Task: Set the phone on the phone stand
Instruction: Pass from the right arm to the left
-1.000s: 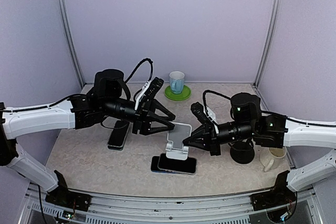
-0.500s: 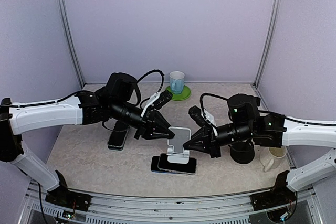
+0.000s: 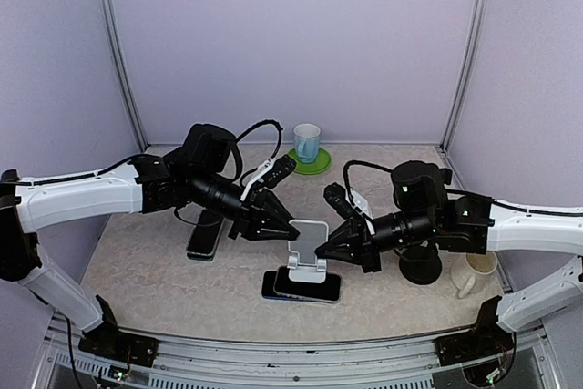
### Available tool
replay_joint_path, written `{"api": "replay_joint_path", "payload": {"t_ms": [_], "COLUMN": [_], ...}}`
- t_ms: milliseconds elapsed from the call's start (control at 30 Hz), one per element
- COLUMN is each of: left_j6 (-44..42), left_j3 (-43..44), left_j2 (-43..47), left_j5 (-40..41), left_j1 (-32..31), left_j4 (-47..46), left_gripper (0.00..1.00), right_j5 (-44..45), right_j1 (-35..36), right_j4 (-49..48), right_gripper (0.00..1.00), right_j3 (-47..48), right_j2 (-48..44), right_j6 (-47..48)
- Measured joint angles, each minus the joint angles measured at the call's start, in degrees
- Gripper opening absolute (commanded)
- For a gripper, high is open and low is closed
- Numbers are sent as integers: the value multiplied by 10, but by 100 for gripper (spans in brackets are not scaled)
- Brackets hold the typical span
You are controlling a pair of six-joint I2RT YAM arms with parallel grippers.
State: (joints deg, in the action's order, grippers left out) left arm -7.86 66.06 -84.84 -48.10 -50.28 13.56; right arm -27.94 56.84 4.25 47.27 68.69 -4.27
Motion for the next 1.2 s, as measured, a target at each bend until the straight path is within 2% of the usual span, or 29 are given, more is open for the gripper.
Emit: {"api": "replay_joint_path", "payload": {"t_ms": [133, 300, 700, 900, 1067, 1133, 1200], "left_j6": [1, 1, 6, 22, 23, 20, 17], "left_j3": [0, 0, 1, 0, 1, 1, 1], "left_j2": [0, 0, -9, -5, -8, -13, -19], "left_j5": [-19, -32, -42, -47, -50, -50, -50], "left_j1": [10, 15, 17, 23, 18, 16, 16], "left_j4": [11, 20, 19, -7, -8, -7, -6], "left_gripper": [20, 13, 17, 12, 12, 9, 1], "right_j5": [3, 6, 8, 12, 11, 11, 10], "right_j1": [0, 0, 0, 0, 0, 0, 0], "right_j4": [8, 17, 28, 28, 28, 30, 34], "right_gripper": [0, 0, 0, 0, 0, 0, 0], "right_j3": [0, 0, 9, 9, 9, 9, 9], "right_j2": [1, 2, 17, 18, 18, 18, 18], "right_j6": [5, 6, 9, 8, 9, 9, 9]}}
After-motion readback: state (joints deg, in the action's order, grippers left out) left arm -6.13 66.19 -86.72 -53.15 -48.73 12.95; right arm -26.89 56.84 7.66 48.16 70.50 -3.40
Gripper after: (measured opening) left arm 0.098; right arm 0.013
